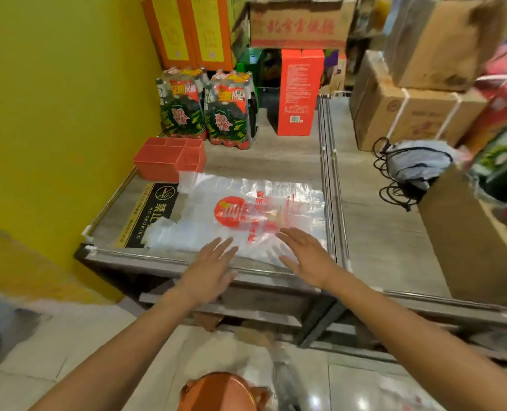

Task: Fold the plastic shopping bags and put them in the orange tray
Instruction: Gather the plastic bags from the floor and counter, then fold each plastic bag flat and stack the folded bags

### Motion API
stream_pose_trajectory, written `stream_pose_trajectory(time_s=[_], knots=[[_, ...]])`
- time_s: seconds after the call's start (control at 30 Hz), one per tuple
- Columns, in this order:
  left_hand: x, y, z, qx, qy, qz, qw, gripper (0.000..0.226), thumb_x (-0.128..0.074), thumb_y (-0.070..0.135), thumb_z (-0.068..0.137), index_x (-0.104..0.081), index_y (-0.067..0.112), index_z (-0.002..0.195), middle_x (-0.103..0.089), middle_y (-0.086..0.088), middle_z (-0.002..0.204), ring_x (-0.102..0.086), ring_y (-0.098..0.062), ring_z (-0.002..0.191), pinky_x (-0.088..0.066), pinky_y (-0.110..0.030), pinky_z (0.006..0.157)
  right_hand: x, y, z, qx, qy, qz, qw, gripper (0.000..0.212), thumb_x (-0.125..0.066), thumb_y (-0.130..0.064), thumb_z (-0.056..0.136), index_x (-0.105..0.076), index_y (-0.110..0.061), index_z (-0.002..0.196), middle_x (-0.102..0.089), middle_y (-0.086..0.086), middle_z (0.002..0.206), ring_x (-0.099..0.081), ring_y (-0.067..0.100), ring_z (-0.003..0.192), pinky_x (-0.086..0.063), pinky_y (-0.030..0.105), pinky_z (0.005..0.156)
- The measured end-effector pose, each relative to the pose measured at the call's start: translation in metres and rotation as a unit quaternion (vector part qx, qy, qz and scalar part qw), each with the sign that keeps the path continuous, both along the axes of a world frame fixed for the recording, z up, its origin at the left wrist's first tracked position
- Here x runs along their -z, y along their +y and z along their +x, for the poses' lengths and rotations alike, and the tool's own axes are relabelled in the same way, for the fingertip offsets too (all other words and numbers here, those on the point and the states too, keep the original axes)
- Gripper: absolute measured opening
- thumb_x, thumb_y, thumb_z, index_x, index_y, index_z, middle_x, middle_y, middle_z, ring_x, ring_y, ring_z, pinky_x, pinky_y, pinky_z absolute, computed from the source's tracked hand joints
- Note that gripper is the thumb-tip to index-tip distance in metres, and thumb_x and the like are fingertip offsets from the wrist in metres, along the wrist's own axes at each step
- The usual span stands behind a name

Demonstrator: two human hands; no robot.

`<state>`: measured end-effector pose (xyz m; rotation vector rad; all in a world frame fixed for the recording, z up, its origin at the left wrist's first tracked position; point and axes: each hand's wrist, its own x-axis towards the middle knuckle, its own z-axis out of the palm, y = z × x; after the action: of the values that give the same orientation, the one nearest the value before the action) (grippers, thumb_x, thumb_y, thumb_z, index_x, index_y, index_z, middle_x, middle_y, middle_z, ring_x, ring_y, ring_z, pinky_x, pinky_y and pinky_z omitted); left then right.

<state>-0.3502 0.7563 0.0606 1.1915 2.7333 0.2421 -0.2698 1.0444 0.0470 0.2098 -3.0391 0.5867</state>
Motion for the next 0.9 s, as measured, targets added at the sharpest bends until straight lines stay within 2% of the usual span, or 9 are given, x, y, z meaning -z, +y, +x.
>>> stream_pose_trajectory(time_s=[0.07,0.2,0.33,0.43,0.6,0.67,0.8,0.83,0.9], knots=[[0.001,-0.020,0.030,0.021,-0.004,-0.002,1.000,0.061,-0.039,0.046,0.105,-0.024,0.021,0.159,-0.010,0.000,0.168,-0.003,-0.023,0.155,0.001,-0.036,0.123,0.001,-0.026,0.044,0.016,-0.015,0.003,1.000,0.059,-0.047,-0.043,0.104,-0.033,-0.020,0.156,-0.032,0.004,0.162,-0.025,0.026,0.150,-0.017,0.040,0.123],[0.008,-0.053,0.087,0.070,-0.026,-0.034,0.997,0.064,-0.034,0.051,0.105,-0.017,0.023,0.160,-0.005,0.001,0.169,0.007,-0.019,0.155,0.012,-0.030,0.119,0.005,-0.075,0.135,0.055,-0.052,0.001,0.997,0.060,-0.047,-0.044,0.104,-0.033,-0.019,0.157,-0.031,0.002,0.162,-0.023,0.022,0.151,-0.018,0.040,0.125],[-0.001,-0.053,0.136,0.116,-0.031,-0.064,0.991,0.077,-0.014,0.063,0.095,-0.016,0.022,0.161,-0.001,0.002,0.169,0.006,-0.020,0.155,0.007,-0.035,0.123,0.007,-0.098,0.215,0.138,-0.075,-0.006,0.988,0.060,-0.047,-0.046,0.104,-0.031,-0.025,0.157,-0.028,-0.005,0.163,-0.019,0.015,0.152,-0.006,0.028,0.122],[0.003,-0.037,0.168,0.146,-0.025,-0.066,0.987,0.067,-0.023,0.057,0.104,-0.013,0.025,0.161,0.002,0.003,0.169,0.009,-0.019,0.155,0.003,-0.038,0.126,0.008,-0.093,0.269,0.204,-0.092,-0.022,0.974,0.060,-0.048,-0.045,0.103,-0.030,-0.028,0.157,-0.027,-0.008,0.163,-0.017,0.013,0.152,-0.018,0.040,0.126],[0.020,0.016,0.209,0.210,-0.027,-0.072,0.975,0.064,-0.028,0.054,0.104,-0.018,0.025,0.160,-0.004,0.001,0.169,0.006,-0.020,0.155,0.006,-0.037,0.124,0.009,-0.063,0.349,0.289,-0.112,-0.061,0.949,0.058,-0.048,-0.041,0.105,-0.029,-0.026,0.158,-0.025,-0.008,0.163,-0.017,0.012,0.152,-0.012,0.030,0.124],[0.028,0.044,0.228,0.245,-0.023,-0.078,0.966,0.075,-0.012,0.064,0.097,-0.021,0.024,0.160,-0.008,0.000,0.169,0.001,-0.022,0.155,0.006,-0.036,0.121,0.020,-0.045,0.385,0.322,-0.129,-0.080,0.934,0.059,-0.046,-0.043,0.105,-0.026,-0.028,0.158,-0.021,-0.007,0.166,-0.013,0.013,0.153,-0.012,0.033,0.124],[0.050,0.119,0.274,0.317,-0.041,-0.094,0.943,0.107,0.021,0.078,0.080,-0.021,0.021,0.160,-0.010,-0.001,0.168,0.000,-0.023,0.155,0.007,-0.037,0.121,0.045,-0.001,0.463,0.389,-0.158,-0.135,0.897,0.059,-0.046,-0.049,0.103,-0.029,-0.030,0.157,-0.024,-0.006,0.165,-0.018,0.015,0.153,-0.012,0.029,0.121],[0.055,0.141,0.286,0.331,-0.043,-0.101,0.937,0.106,0.021,0.078,0.081,-0.021,0.021,0.160,-0.009,-0.001,0.168,0.001,-0.022,0.155,0.006,-0.038,0.122,0.053,0.012,0.483,0.408,-0.167,-0.143,0.886,0.061,-0.042,-0.055,0.102,-0.030,-0.031,0.157,-0.024,-0.007,0.165,-0.019,0.016,0.153,-0.014,0.031,0.122],[0.069,0.183,0.309,0.346,-0.053,-0.118,0.929,0.085,0.001,0.072,0.094,-0.016,0.022,0.160,-0.003,0.001,0.168,0.005,-0.022,0.155,0.004,-0.038,0.124,0.072,0.036,0.521,0.445,-0.179,-0.153,0.864,0.078,-0.022,-0.076,0.093,-0.035,-0.030,0.154,-0.030,-0.004,0.163,-0.026,0.020,0.151,-0.023,0.039,0.124]])
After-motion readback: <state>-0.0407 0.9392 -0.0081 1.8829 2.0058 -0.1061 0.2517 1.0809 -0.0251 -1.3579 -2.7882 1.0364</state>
